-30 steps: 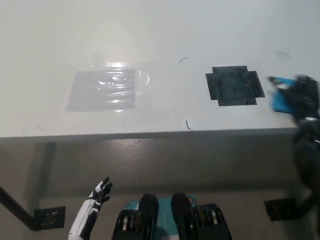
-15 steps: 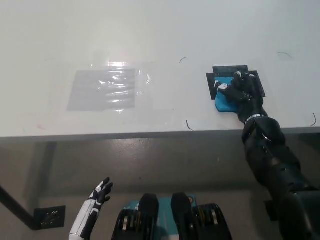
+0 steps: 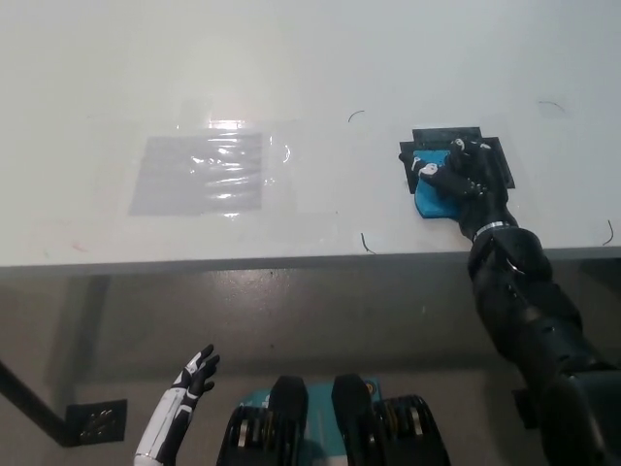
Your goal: A soft sponge is kept on the balc marked spot on the table infront of the robot and it uses its right hand fist to press down on it and drrags it across the table in a back and forth manner twice to clean it
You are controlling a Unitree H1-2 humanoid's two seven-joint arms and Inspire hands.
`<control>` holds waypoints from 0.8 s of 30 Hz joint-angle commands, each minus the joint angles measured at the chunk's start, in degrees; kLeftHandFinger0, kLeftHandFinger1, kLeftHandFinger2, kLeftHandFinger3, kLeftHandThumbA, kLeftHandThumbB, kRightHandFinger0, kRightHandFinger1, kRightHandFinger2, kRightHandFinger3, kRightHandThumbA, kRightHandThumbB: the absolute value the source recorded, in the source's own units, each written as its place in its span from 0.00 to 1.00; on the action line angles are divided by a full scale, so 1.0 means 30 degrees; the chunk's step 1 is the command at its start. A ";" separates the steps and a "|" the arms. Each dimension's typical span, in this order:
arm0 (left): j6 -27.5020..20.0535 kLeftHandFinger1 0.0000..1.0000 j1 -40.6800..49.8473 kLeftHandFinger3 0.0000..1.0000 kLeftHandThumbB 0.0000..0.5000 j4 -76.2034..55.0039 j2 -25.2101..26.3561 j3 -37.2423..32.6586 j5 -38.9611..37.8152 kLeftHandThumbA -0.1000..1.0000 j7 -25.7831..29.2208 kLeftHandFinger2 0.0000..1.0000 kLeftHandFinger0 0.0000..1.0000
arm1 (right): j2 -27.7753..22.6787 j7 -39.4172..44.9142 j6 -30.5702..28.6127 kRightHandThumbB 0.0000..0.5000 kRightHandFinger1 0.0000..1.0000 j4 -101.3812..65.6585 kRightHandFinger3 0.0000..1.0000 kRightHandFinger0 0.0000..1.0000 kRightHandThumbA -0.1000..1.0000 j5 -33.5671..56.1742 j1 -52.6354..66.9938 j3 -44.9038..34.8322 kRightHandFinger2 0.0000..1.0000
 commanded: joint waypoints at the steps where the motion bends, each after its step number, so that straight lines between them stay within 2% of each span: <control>1: -0.0592 1.00 0.0219 1.00 0.91 -0.0300 0.0112 -0.0046 0.0285 1.00 0.0115 1.00 1.00 | -0.0157 -0.0057 -0.0512 0.57 0.98 -0.1107 0.96 0.90 1.00 -0.0380 0.0363 0.0116 1.00; 3: -0.0592 1.00 0.0220 1.00 0.91 -0.0302 0.0110 -0.0044 0.0291 1.00 0.0117 1.00 1.00 | -0.0150 -0.0085 -0.0471 0.58 0.96 -0.1208 0.98 0.87 1.00 -0.0386 0.0405 0.0138 1.00; 4: -0.0342 1.00 0.0242 1.00 0.87 -0.0314 0.0044 -0.0019 0.0108 1.00 0.0019 1.00 1.00 | -0.0441 0.1685 0.0382 0.68 1.00 -0.5781 1.00 1.00 1.00 0.0155 0.0923 0.0286 1.00; 6: -0.0212 1.00 0.0202 1.00 0.84 -0.0348 0.0068 -0.0018 0.0167 1.00 0.0029 1.00 1.00 | -0.0565 0.2529 0.0908 0.67 1.00 -0.8830 1.00 1.00 1.00 0.0662 0.1381 0.0385 1.00; 7: -0.0192 1.00 0.0150 1.00 0.85 -0.0321 0.0031 0.0009 0.0095 1.00 0.0025 1.00 1.00 | -0.0699 0.2312 0.2476 0.64 1.00 -1.2906 1.00 1.00 1.00 0.1210 0.1790 0.0412 1.00; 8: -0.0214 1.00 0.0138 1.00 0.85 -0.0274 0.0023 -0.0001 0.0027 1.00 -0.0037 1.00 1.00 | -0.0877 0.2178 0.3509 0.66 1.00 -1.6238 1.00 1.00 1.00 0.1914 0.1919 0.0316 1.00; 9: -0.0226 1.00 0.0143 1.00 0.85 -0.0259 0.0026 -0.0010 0.0012 1.00 -0.0064 1.00 1.00 | -0.0926 0.2155 0.3694 0.67 1.00 -1.6956 1.00 1.00 1.00 0.2114 0.1913 0.0270 1.00; 11: -0.0498 1.00 0.0096 1.00 0.89 -0.0080 0.0049 -0.0020 0.0000 1.00 -0.0085 1.00 1.00 | -0.1505 0.1816 0.5112 0.77 1.00 -2.1224 1.00 1.00 1.00 0.2604 0.1806 0.0377 1.00; 14: -0.0511 1.00 0.0093 1.00 0.89 -0.0072 0.0051 -0.0022 0.0005 1.00 -0.0082 1.00 1.00 | -0.1522 0.1744 0.5439 0.78 1.00 -2.1706 1.00 1.00 1.00 0.2615 0.1865 0.0360 1.00; 15: -0.0440 1.00 0.0063 1.00 0.88 -0.0098 0.0100 0.0027 0.0007 1.00 -0.0053 1.00 1.00 | -0.2315 0.1168 0.6804 0.86 1.00 -2.6238 1.00 1.00 1.00 0.3255 0.1375 0.0349 1.00; 16: -0.0419 1.00 0.0012 1.00 0.86 -0.0090 0.0129 0.0051 -0.0014 1.00 -0.0059 1.00 1.00 | -0.2924 0.0788 0.7611 0.88 1.00 -2.9253 1.00 1.00 1.00 0.3638 0.1050 0.0311 1.00; 19: -0.0225 1.00 -0.0070 1.00 0.85 -0.0093 0.0134 0.0043 -0.0038 1.00 -0.0108 1.00 1.00 | -0.3520 0.0210 0.8490 0.88 1.00 -3.2220 1.00 1.00 1.00 0.4245 0.0905 0.0126 1.00; 22: -0.0439 1.00 -0.0022 1.00 0.83 0.0064 0.0149 -0.0033 0.0027 1.00 -0.0147 1.00 1.00 | -0.3630 -0.0225 0.8764 0.83 1.00 -3.5013 1.00 1.00 1.00 0.4630 0.1878 0.0289 1.00; 24: -0.0639 1.00 -0.0009 1.00 0.86 0.0233 0.0160 -0.0061 0.0060 1.00 -0.0144 1.00 1.00 | -0.3826 -0.0156 0.8803 0.81 1.00 -3.6759 1.00 1.00 1.00 0.5001 0.2733 0.0640 1.00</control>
